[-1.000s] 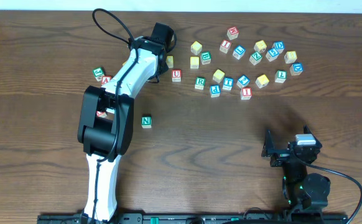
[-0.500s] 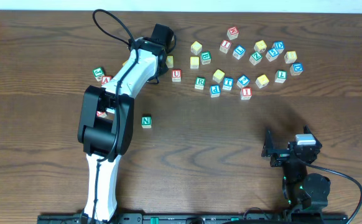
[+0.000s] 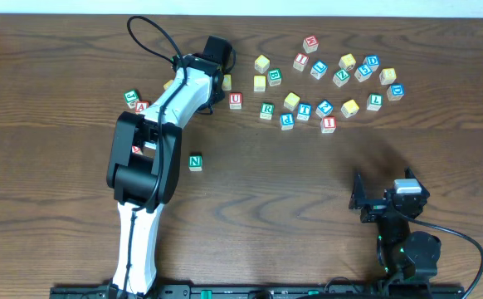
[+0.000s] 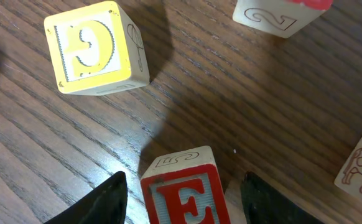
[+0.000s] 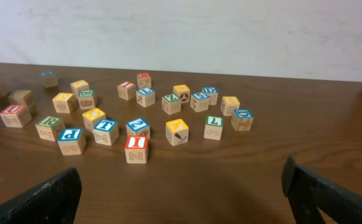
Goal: Spell out NEURIPS
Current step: 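Lower the left gripper onto the red E block, close, and lift, then carry the red E block to the right of the green N block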
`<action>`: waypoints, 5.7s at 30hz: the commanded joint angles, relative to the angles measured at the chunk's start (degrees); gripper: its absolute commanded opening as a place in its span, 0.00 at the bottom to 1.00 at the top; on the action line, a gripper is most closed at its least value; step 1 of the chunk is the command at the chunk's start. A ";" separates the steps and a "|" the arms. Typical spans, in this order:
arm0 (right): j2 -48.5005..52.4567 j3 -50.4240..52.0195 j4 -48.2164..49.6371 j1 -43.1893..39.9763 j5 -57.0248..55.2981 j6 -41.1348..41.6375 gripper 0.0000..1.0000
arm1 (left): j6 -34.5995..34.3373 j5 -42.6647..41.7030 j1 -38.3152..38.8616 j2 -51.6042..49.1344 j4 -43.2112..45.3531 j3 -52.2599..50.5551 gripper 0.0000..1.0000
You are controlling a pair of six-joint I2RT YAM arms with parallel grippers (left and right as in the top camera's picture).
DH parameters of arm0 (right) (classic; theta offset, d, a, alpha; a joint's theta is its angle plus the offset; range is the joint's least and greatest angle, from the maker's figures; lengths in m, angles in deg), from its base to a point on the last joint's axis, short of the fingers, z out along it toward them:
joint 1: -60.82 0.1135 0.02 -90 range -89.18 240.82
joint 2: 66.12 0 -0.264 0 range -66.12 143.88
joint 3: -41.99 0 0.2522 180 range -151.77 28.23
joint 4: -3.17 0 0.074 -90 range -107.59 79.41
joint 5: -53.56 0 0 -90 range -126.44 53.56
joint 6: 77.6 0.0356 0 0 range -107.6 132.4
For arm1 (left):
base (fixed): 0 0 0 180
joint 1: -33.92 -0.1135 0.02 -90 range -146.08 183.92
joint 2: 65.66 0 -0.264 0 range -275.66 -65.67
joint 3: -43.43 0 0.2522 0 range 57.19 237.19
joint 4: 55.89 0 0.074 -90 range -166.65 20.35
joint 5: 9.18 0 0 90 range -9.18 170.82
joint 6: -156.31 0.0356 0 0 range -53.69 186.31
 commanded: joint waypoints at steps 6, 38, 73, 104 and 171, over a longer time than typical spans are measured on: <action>-0.22 0.04 -0.26 -0.35 0.15 0.96 0.99 | -0.31 1.38 0.13 -0.57 -0.07 -0.59 0.45; -0.20 0.04 -0.26 -0.35 0.13 0.96 0.99 | 2.36 1.38 0.11 -0.42 -0.07 -0.52 0.30; -0.22 0.07 -0.26 -0.35 0.15 0.96 0.99 | 20.37 -6.80 0.13 26.14 -15.76 -0.22 0.24; -0.22 0.07 -0.26 -0.35 0.13 0.96 0.99 | 18.97 -11.61 17.51 27.08 -12.92 -19.78 0.14; -0.20 0.04 -0.26 -0.33 0.13 0.96 0.99 | 12.11 -3.30 15.80 32.13 11.41 -44.81 0.13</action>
